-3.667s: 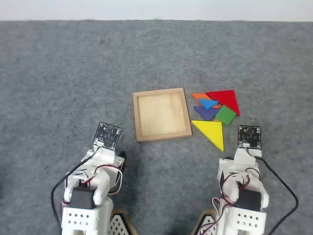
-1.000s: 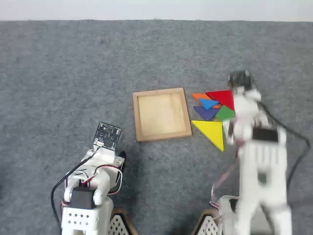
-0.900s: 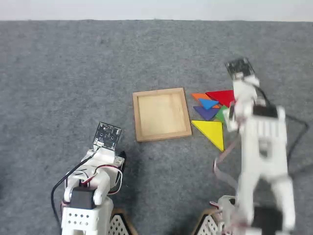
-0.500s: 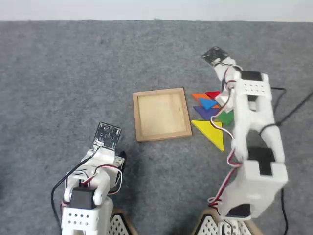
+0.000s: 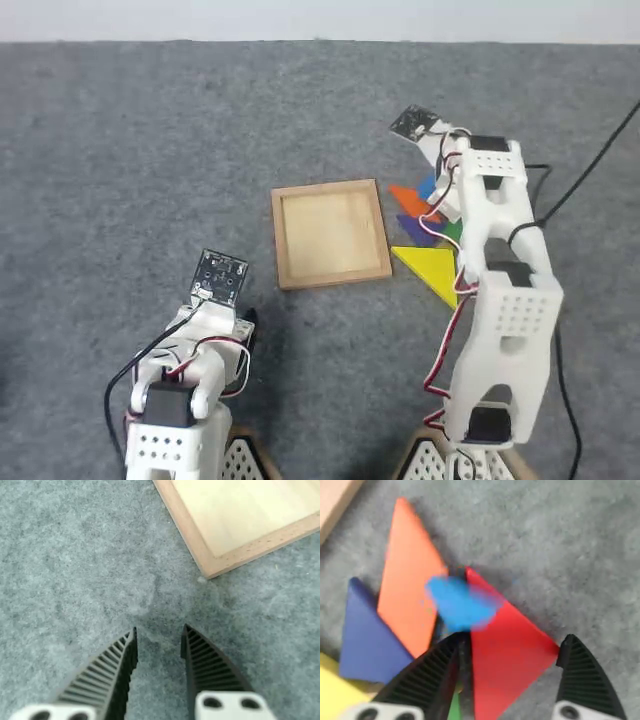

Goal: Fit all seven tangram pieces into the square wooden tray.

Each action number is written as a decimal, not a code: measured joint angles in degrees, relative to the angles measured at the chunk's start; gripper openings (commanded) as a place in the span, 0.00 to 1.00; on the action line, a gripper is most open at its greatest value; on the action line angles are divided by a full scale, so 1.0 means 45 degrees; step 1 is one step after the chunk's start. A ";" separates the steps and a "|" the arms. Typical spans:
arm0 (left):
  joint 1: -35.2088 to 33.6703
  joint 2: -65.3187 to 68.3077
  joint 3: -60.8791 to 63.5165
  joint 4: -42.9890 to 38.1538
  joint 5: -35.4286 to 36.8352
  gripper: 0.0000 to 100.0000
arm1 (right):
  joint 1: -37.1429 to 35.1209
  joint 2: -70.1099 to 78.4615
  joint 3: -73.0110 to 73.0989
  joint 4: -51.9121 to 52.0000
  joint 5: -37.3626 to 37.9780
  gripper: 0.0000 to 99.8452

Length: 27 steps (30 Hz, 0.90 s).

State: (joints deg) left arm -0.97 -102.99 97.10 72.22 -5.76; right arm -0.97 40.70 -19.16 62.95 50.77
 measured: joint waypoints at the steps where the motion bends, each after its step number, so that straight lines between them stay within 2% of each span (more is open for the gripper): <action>1: 0.0000 0.0000 0.0000 0.0000 0.0000 0.14 | 0.0039 0.0137 -0.0195 0.0059 0.0000 0.29; 5: 0.0000 0.0000 0.0000 0.0000 0.0000 0.14 | 0.0176 0.0664 -0.0879 0.0664 0.0059 0.26; 10: 0.0000 0.0000 0.0000 0.0000 0.0000 0.14 | 0.0586 0.0840 -0.1407 0.1231 0.0039 0.09; 12: 0.0000 0.0000 0.0000 0.0000 0.0000 0.14 | 0.0840 0.0840 -0.1465 0.1387 0.0059 0.06; 27: 0.0000 0.0000 0.0000 0.0000 0.0000 0.14 | 0.4083 0.0723 -0.1485 0.3126 -0.0449 0.06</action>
State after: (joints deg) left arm -0.97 -102.99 97.10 72.22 -5.76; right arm 17.41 43.96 -25.85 77.01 48.75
